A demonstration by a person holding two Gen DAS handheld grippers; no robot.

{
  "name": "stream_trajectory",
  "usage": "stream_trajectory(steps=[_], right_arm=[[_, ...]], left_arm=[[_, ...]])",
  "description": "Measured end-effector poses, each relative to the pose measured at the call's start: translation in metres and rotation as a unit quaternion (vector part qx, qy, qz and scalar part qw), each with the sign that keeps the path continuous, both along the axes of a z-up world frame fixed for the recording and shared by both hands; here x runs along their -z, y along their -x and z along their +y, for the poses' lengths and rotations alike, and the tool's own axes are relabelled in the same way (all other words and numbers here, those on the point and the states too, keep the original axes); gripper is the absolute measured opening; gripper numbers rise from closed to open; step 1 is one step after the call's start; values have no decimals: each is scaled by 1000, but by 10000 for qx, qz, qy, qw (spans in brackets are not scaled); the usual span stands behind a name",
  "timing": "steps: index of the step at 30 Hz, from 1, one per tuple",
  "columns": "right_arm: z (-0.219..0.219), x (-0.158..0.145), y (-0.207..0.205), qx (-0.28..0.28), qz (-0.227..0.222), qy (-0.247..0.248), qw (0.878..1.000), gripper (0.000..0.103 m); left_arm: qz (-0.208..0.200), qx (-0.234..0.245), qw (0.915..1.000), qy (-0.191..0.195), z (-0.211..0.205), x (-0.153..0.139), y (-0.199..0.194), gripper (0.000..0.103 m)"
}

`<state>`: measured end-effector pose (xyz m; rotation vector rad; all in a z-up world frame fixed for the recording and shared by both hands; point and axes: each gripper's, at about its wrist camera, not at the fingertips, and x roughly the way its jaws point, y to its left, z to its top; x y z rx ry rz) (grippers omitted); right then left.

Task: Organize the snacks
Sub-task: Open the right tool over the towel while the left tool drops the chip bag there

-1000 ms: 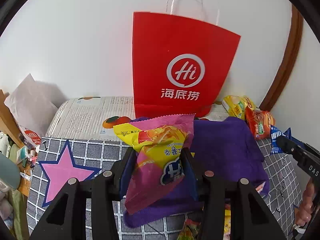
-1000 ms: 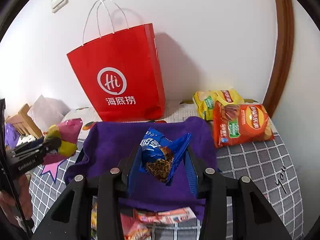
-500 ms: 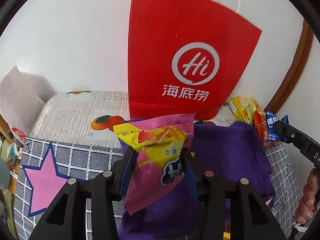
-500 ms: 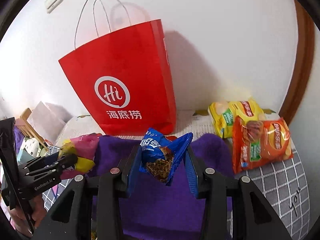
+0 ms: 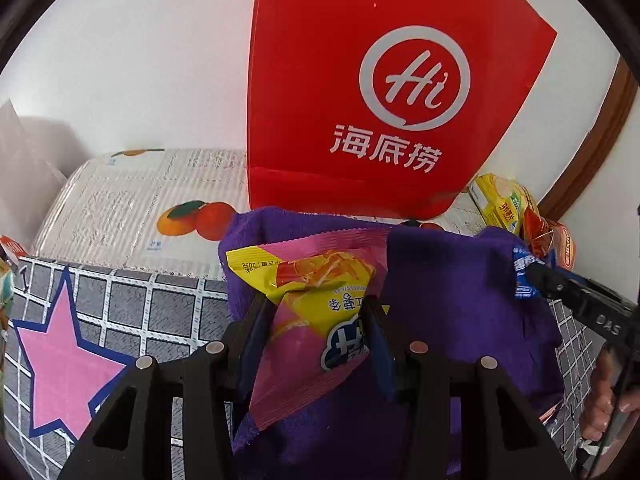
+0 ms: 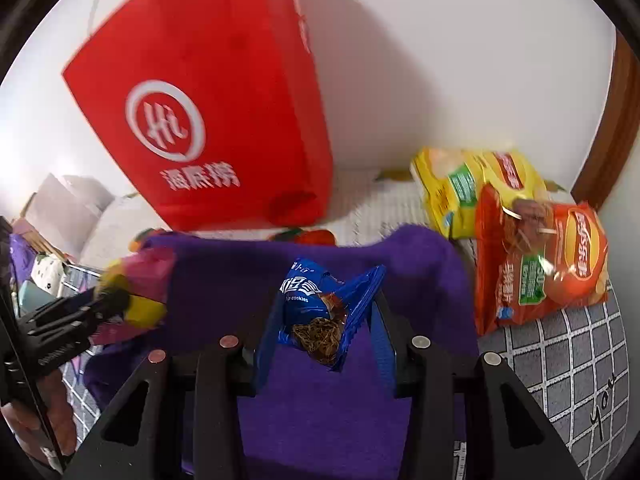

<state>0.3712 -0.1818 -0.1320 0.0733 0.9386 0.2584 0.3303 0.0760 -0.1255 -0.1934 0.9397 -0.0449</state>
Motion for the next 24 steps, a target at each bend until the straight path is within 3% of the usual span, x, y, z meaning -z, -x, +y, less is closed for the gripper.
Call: stream_trajectory(steps=[10, 24], right_arm=[[-18, 37, -19, 128, 673, -192, 9975, 43], [-13, 52, -26, 83, 898, -81, 9959, 44]], left_arm=[[84, 119, 9999, 30, -10, 12, -7, 45], [129, 68, 9996, 239, -7, 20, -9, 45]])
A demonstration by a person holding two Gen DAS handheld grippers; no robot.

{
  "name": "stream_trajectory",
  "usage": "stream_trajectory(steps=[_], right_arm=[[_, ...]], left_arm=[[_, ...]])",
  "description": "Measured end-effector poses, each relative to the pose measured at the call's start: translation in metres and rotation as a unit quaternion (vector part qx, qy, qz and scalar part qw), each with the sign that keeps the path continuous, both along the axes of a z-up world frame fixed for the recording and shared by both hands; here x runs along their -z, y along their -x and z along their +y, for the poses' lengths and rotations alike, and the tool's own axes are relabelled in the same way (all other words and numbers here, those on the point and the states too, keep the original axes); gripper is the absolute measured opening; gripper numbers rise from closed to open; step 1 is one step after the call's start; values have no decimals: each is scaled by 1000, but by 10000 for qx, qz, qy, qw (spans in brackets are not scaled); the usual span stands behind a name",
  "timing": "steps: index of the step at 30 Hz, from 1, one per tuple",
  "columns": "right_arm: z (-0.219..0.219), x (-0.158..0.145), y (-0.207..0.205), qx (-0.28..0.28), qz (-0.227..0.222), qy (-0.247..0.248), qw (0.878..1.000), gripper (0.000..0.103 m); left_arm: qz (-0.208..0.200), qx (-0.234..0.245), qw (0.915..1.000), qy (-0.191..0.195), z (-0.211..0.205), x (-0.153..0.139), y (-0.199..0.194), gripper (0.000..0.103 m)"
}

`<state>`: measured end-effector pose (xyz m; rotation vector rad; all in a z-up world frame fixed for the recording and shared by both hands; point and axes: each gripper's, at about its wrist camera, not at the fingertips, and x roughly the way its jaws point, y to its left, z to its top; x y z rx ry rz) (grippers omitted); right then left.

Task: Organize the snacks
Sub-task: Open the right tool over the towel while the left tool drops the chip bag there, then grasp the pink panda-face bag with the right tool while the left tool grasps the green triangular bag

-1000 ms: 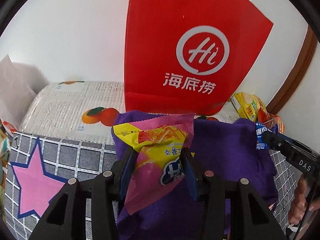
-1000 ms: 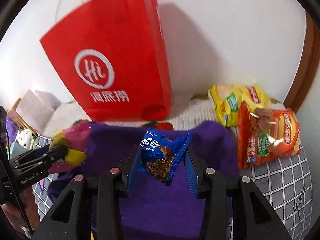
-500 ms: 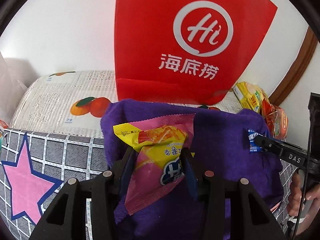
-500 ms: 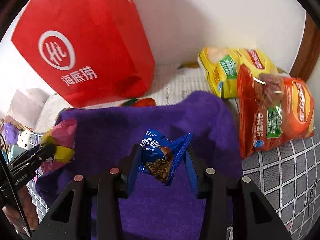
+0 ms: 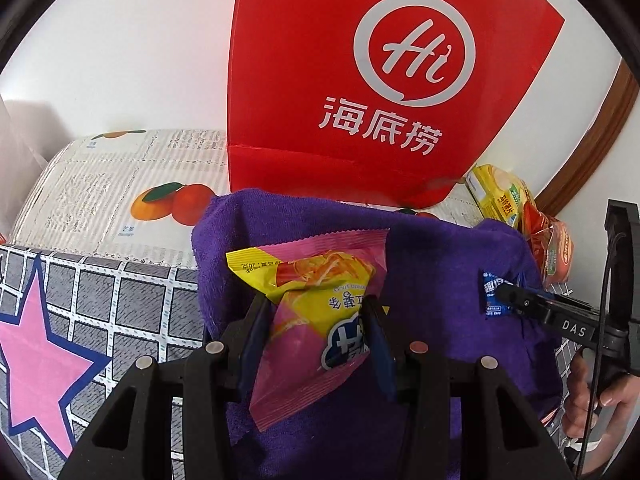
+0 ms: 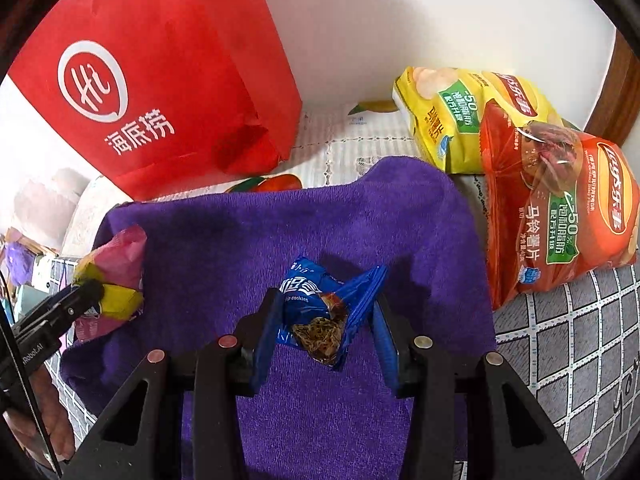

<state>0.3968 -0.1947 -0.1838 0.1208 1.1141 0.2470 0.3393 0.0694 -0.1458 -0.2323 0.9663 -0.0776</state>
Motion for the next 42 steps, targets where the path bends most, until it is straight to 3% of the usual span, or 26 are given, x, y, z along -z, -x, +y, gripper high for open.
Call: stream_trajectory(steps=[10, 14, 17, 25, 28, 32, 42], right_arm=[[8, -12, 2, -222, -211, 79, 9995, 63], [12, -25, 8, -255, -354, 88, 9990, 68], [11, -34, 12, -189, -392, -39, 9990, 68], [9, -64, 33, 20, -692, 109, 9975, 68], [3, -74, 50, 146, -808, 68, 9966, 68], [-3, -82, 74, 44, -564, -171, 9983, 69], [-18, -102, 158, 234, -944, -162, 9951, 89]], left_arm=[[34, 125, 9997, 202, -2, 1, 0, 45], [3, 299, 9995, 84, -9, -4, 2, 45], [-109, 307, 9995, -8, -12, -13, 5, 64], [-278, 174, 9993, -194, -9, -41, 16, 65], [-315, 139, 9992, -189, -6, -53, 27, 65], [-399, 67, 9991, -110, -2, -70, 50, 65], [-407, -64, 9991, 132, 9, -87, 111, 65]])
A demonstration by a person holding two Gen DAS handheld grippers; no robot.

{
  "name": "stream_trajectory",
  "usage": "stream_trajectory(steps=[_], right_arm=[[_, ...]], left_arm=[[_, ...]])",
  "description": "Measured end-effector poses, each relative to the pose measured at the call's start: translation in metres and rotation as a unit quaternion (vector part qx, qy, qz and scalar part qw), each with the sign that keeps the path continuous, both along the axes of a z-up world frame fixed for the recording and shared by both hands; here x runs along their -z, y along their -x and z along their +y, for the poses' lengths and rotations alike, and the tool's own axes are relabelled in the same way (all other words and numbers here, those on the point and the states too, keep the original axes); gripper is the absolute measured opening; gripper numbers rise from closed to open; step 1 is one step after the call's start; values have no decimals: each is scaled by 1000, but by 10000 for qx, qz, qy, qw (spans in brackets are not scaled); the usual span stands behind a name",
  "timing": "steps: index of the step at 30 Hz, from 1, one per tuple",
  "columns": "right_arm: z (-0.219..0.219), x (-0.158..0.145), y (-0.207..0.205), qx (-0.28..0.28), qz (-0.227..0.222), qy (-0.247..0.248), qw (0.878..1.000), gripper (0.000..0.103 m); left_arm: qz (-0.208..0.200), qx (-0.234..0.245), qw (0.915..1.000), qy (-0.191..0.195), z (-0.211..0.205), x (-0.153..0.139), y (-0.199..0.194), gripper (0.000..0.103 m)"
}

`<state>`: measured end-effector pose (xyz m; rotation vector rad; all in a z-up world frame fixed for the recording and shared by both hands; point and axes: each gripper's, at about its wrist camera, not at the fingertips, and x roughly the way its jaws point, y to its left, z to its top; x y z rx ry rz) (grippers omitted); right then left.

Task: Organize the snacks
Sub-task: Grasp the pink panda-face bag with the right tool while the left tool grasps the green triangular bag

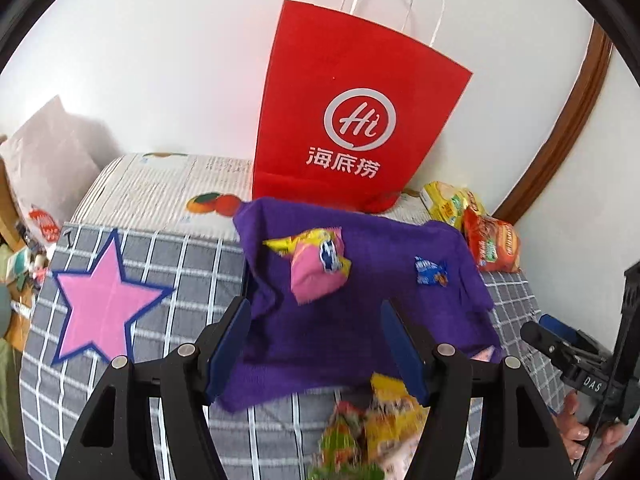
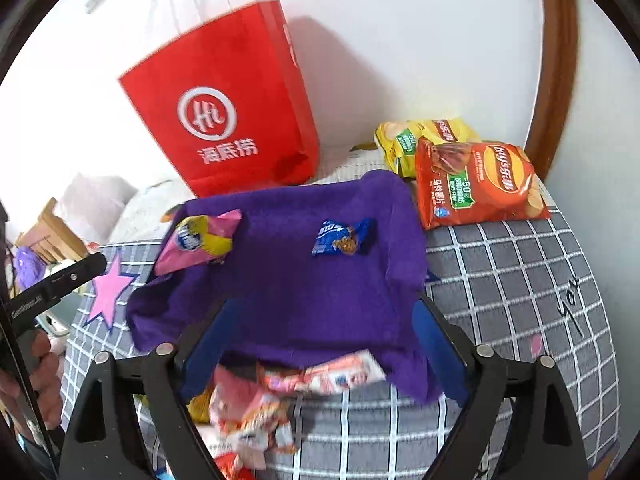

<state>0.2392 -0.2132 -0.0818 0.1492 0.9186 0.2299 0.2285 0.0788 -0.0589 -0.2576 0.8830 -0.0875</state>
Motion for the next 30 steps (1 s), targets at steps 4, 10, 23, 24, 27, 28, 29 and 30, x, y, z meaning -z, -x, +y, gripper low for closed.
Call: stream_trajectory(steps=[4, 10, 23, 24, 27, 28, 29, 30], right_arm=[[-13, 7, 23, 167, 93, -354, 9992, 89], [-18, 45, 40, 448, 630, -521, 9956, 58], [29, 61, 64, -364, 539, -906, 9938, 77], [34, 65, 63, -387, 568, -858, 9939, 77], [48, 78, 59, -441, 756, -751, 9933, 77], [52, 82, 58, -449, 798, -747, 9930, 77], [56, 85, 56, -444, 834, -718, 9929, 77], [59, 88, 55, -432, 854, -671, 9931, 77]], left_arm=[[-51, 21, 10000, 27, 2, -3, 26, 65], [2, 72, 10000, 32, 4, 5, 50, 65], [220, 166, 9995, 132, 10, 27, 63, 65], [220, 189, 9995, 123, 10, 28, 65, 65], [222, 236, 9994, 80, 9, 29, 69, 65], [230, 263, 9994, 68, 9, 30, 71, 65], [239, 282, 9993, 60, 9, 31, 71, 65], [249, 300, 9992, 49, 8, 32, 72, 65]])
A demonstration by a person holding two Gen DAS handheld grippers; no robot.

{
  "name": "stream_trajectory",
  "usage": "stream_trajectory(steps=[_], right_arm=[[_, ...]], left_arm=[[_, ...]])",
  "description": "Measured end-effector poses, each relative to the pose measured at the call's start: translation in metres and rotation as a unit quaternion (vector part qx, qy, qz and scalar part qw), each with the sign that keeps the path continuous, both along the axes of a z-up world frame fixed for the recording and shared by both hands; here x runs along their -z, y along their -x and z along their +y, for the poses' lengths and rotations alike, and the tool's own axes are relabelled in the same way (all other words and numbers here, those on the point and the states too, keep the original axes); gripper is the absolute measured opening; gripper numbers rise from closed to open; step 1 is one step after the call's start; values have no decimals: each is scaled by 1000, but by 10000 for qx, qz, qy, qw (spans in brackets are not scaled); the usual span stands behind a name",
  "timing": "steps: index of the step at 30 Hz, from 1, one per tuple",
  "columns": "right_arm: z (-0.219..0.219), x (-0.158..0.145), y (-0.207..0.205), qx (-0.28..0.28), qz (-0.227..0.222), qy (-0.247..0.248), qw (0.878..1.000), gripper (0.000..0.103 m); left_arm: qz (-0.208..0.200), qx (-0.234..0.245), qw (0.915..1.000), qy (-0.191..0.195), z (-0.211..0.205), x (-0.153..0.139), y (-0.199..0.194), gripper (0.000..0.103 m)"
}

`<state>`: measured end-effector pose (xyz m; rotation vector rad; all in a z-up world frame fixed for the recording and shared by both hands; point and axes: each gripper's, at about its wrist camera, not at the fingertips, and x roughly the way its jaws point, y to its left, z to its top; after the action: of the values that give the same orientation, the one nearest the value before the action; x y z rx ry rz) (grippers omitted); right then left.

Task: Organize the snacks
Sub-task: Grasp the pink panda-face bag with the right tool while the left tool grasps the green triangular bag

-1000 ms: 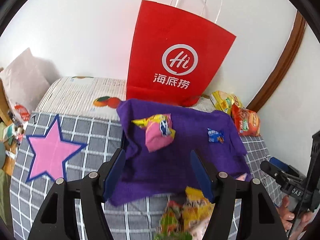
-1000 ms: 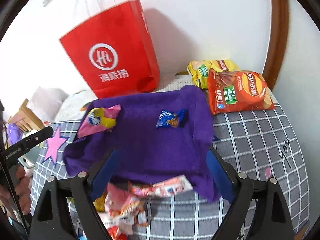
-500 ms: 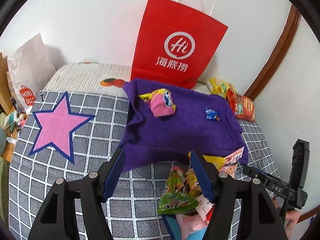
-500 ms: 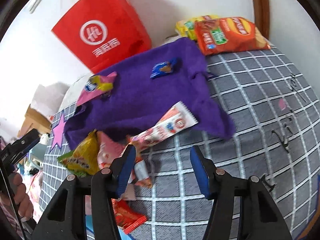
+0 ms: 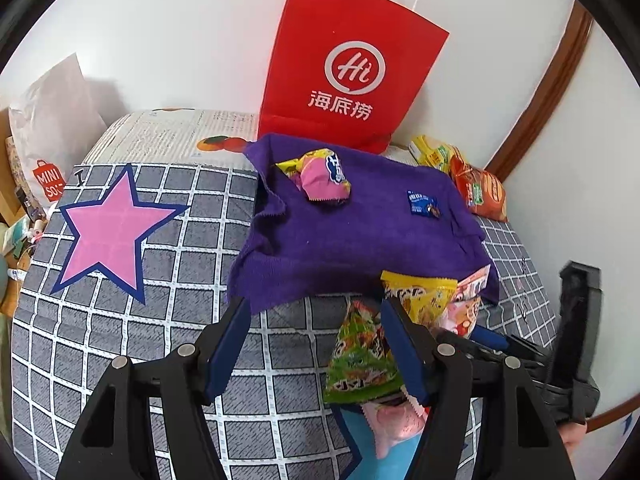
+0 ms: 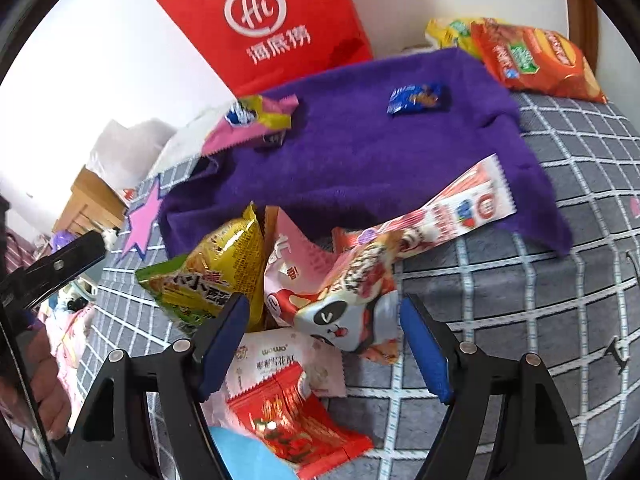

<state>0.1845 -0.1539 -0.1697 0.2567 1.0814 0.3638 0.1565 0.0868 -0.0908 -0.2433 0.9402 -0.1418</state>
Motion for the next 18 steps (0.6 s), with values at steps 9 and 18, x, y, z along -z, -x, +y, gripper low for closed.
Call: stream_trajectory(steps=[9, 18], right_arm=[[-3, 5, -3, 141, -32, 1, 9999, 58], [-45, -19, 26, 406, -315, 22, 9987, 58]], left_arm=[[206, 143, 9997, 16, -9, 15, 1, 65], [499, 381, 9980, -5, -34, 40, 1, 65]])
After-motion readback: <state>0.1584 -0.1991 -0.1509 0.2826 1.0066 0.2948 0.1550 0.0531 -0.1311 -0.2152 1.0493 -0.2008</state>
